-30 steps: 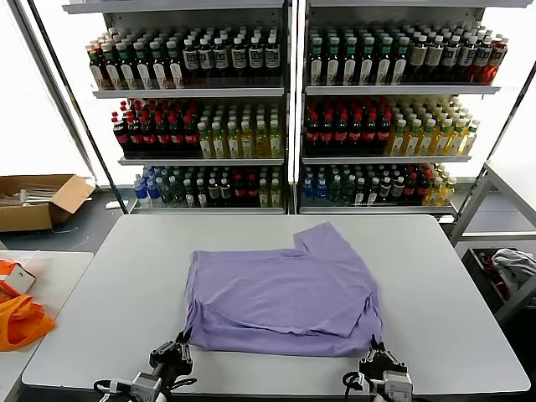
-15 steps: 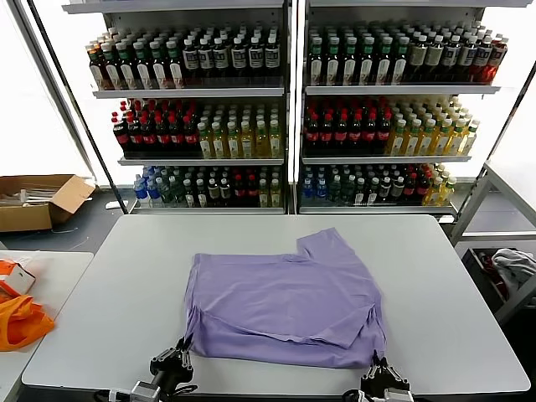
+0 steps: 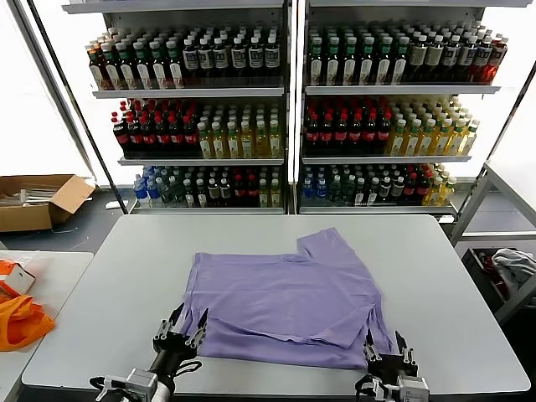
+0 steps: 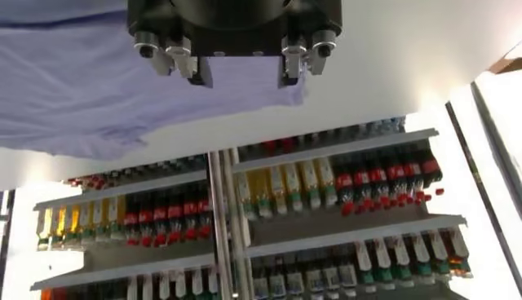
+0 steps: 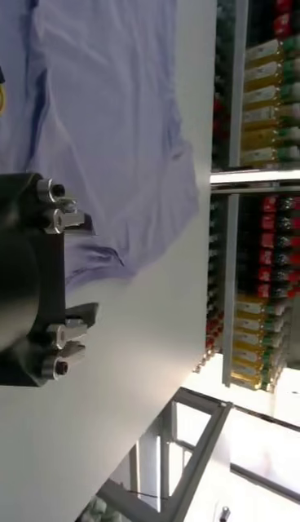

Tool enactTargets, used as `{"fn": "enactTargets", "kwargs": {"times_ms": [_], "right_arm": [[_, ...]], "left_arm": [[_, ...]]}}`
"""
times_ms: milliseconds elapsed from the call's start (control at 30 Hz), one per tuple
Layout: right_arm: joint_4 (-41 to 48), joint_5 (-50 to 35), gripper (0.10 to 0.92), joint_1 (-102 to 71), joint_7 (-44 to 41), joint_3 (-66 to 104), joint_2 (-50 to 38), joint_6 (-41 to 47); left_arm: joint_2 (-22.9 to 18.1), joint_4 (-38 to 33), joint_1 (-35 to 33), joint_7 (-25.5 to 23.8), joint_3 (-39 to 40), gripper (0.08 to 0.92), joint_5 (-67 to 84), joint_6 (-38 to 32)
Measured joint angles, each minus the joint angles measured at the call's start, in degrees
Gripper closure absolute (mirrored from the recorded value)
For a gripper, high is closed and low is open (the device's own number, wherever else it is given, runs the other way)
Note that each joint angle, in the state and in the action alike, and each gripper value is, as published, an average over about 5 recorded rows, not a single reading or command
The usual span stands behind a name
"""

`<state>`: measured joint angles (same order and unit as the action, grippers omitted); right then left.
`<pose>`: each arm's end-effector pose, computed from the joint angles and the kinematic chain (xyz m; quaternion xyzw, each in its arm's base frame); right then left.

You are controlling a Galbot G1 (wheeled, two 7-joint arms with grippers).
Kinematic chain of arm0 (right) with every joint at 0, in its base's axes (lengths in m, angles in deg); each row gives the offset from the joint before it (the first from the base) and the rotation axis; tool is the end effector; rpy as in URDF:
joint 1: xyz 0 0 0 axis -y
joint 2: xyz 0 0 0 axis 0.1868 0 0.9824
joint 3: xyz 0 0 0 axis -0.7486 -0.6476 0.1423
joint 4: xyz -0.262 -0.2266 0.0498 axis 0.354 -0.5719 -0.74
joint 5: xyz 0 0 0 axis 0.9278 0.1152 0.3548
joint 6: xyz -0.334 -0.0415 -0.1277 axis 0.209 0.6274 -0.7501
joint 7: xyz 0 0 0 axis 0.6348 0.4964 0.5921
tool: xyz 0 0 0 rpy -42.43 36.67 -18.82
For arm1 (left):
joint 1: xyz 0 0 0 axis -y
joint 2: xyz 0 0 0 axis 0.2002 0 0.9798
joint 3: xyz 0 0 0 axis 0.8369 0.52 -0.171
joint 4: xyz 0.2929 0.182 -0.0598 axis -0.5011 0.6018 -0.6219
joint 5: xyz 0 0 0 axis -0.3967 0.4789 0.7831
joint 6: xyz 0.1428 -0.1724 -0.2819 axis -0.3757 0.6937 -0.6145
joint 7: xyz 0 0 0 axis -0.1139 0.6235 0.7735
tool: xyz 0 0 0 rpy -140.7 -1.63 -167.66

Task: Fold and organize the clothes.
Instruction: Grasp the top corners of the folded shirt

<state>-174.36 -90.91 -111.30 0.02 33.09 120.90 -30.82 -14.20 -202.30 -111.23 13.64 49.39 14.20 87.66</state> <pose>0.1646 -0.0003 -0.2489 -0.0562 -0.9773 0.0337 0.2015 0.1697 0.0219 -0.2810 -0.0867 -0.9849 -0.0755 0.1293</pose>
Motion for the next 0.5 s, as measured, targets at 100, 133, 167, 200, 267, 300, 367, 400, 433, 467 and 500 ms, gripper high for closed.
{"fn": "enactTargets", "kwargs": {"times_ms": [100,133,167,200,267,300,367,400,433,467,500], "right_arm": [[2.3,-1.3,0.213,3.6,-2.0,-0.7,-2.2,-0.7],[3.0,-1.7,0.208,4.9,-2.6,-1.1,-3.0,-0.9],[3.8,-2.1,0.206,6.3,-3.2,-1.7,-4.0,-1.0],[4.5,-2.4,0.204,7.8,-3.7,-2.4,-5.0,-1.0],[6.0,-3.3,0.203,11.0,-4.5,-4.1,-7.1,-1.0],[6.8,-3.8,0.203,12.7,-4.7,-5.0,-8.1,-0.9],[8.4,-5.0,0.203,16.5,-5.1,-7.0,-9.8,-0.7],[9.3,-5.6,0.202,18.5,-5.2,-8.0,-10.6,-0.5],[10.3,-6.3,0.202,20.5,-5.2,-9.1,-11.2,-0.4],[11.3,-6.9,0.202,22.5,-5.3,-10.2,-11.7,-0.3],[12.5,-7.6,0.202,24.6,-5.4,-11.3,-12.2,-0.1]], "left_arm": [[0.5,0.6,2.0,-0.4,0.5,0.278,0.5,0.0],[0.7,1.0,2.8,-0.4,0.7,0.252,0.6,0.0],[0.8,1.5,3.7,-0.5,1.1,0.231,0.8,0.1],[1.0,2.1,4.8,-0.6,1.4,0.208,1.0,0.2],[1.4,3.4,7.1,-0.8,2.2,0.188,1.4,0.5],[1.7,4.1,8.3,-0.9,2.6,0.182,1.7,0.7],[2.5,5.6,10.8,-1.0,3.4,0.179,2.4,1.2],[2.9,6.4,12.1,-1.0,3.7,0.178,2.9,1.5],[3.3,7.2,13.5,-1.0,4.1,0.177,3.4,1.9],[3.8,8.1,14.8,-0.9,4.5,0.177,4.0,2.2],[4.3,9.0,16.2,-0.9,4.9,0.177,4.6,2.5]]}}
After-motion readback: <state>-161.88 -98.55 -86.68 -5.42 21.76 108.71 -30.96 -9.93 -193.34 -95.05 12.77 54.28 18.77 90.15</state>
